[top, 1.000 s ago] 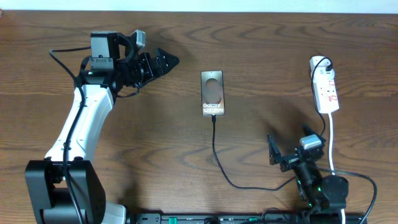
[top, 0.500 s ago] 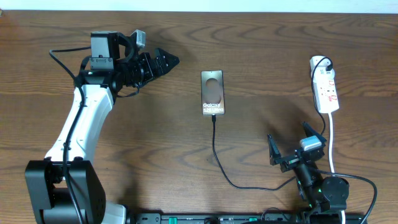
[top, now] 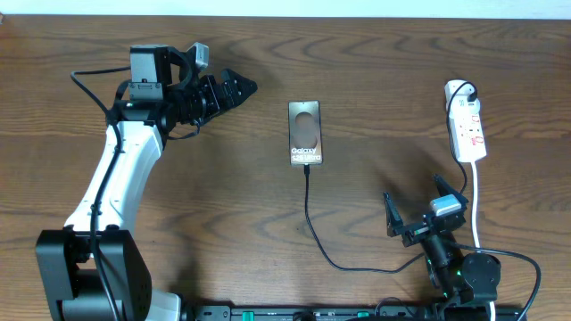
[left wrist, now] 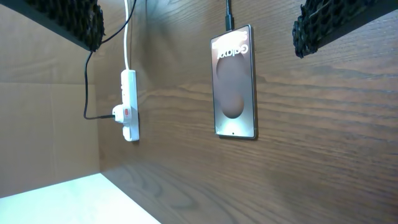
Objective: Plug charger to phone and switch on socket
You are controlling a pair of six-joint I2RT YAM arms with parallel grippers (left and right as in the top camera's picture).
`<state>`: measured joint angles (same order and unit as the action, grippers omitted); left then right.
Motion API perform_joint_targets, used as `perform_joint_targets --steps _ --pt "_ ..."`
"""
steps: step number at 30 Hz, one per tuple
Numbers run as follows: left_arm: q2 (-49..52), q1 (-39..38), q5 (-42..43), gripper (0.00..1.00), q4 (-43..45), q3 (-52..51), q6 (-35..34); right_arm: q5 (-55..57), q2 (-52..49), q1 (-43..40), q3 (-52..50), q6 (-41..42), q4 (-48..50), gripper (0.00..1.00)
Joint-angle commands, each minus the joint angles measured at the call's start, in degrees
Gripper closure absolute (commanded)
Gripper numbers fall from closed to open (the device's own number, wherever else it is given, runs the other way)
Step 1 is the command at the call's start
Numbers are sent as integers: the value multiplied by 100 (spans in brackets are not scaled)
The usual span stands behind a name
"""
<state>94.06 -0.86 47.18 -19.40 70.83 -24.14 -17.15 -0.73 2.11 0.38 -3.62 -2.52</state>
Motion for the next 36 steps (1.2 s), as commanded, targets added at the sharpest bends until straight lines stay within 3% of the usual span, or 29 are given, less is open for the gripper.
perform_joint_targets --steps 1,11,24,36 --pt "0 11 -35 2 -4 63 55 -37 39 -20 -7 -74 -28 1" --pt "-555 15 -35 2 -9 63 55 -39 39 -20 -7 -74 -28 1" --pt "-3161 15 -33 3 -7 63 55 -37 39 -20 -7 -74 -28 1" --pt "-4802 15 -31 2 -144 63 55 -37 39 -20 -7 -74 -28 1"
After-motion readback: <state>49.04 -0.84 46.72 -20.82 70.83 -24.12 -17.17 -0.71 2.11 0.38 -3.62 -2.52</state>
